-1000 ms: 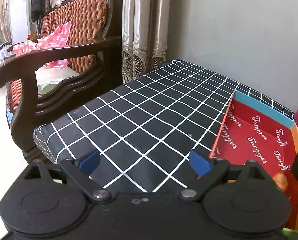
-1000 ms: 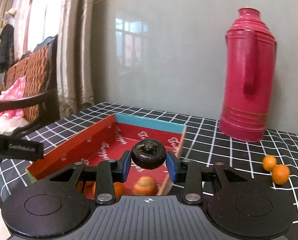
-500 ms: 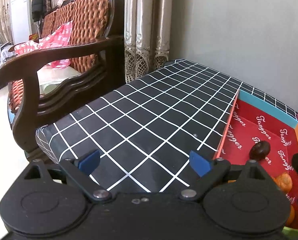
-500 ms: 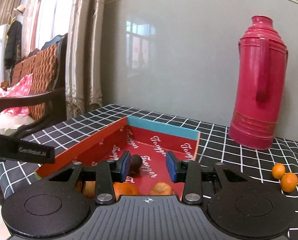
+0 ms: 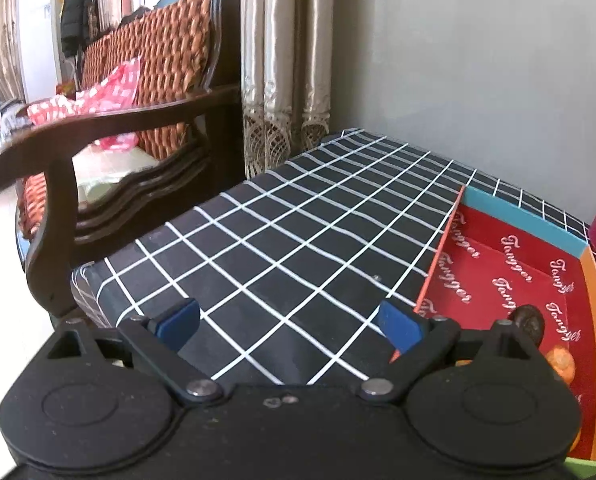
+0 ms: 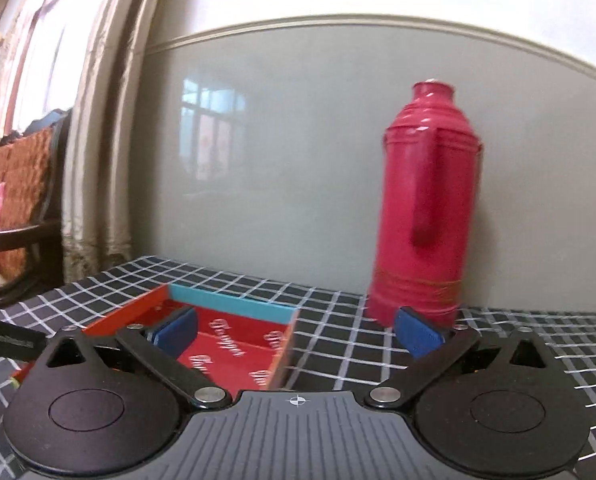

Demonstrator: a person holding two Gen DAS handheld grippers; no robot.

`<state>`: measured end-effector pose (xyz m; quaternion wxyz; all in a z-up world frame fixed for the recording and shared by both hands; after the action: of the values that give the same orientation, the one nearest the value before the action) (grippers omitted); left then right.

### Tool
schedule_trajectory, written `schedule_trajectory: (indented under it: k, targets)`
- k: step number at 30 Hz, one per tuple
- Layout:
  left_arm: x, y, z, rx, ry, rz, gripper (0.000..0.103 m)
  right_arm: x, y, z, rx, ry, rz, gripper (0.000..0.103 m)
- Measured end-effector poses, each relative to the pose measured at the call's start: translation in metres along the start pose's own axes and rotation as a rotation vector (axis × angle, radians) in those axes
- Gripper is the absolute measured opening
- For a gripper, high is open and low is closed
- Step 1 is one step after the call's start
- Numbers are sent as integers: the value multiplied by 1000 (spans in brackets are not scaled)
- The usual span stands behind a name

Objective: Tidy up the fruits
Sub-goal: 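Move the left gripper to the larger tangerine and close on it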

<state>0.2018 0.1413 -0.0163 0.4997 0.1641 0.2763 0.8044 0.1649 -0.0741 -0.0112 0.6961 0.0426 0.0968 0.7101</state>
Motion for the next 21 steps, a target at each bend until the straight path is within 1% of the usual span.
schedule_trajectory:
  k: [4, 8, 10, 15, 19, 21]
  targets:
    - [-11, 13, 0, -48, -11, -21, 90, -13, 10, -1, -17, 42, -113, 103]
    - [-32, 24, -3, -82, -45, -60, 91, -33, 16, -3, -1, 32, -205, 103]
    - [-47, 31, -6, -94, -65, -90, 91, -44, 21, -5, 9, 25, -249, 103]
    - [-84, 45, -16, -118, -118, -164, 91, -78, 34, -11, 15, 11, -389, 103]
    - [-115, 56, -29, -114, -162, -236, 91, -110, 45, -20, 45, -22, -515, 103]
    - [-135, 61, -37, -116, -193, -273, 91, -125, 49, -24, 60, -45, -560, 103]
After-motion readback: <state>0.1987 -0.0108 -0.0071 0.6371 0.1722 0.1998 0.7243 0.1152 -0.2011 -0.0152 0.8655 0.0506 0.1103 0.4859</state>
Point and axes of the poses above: each gripper's, at about its wrist camera, not at the fingertips, and y roughly against the way its jaws point, x to its left, z to its top, the point moved 2 cm from there along -y, roughly the way its jaws point, and after that the axes turned 3 degrees about y, right-handed, at the moved point
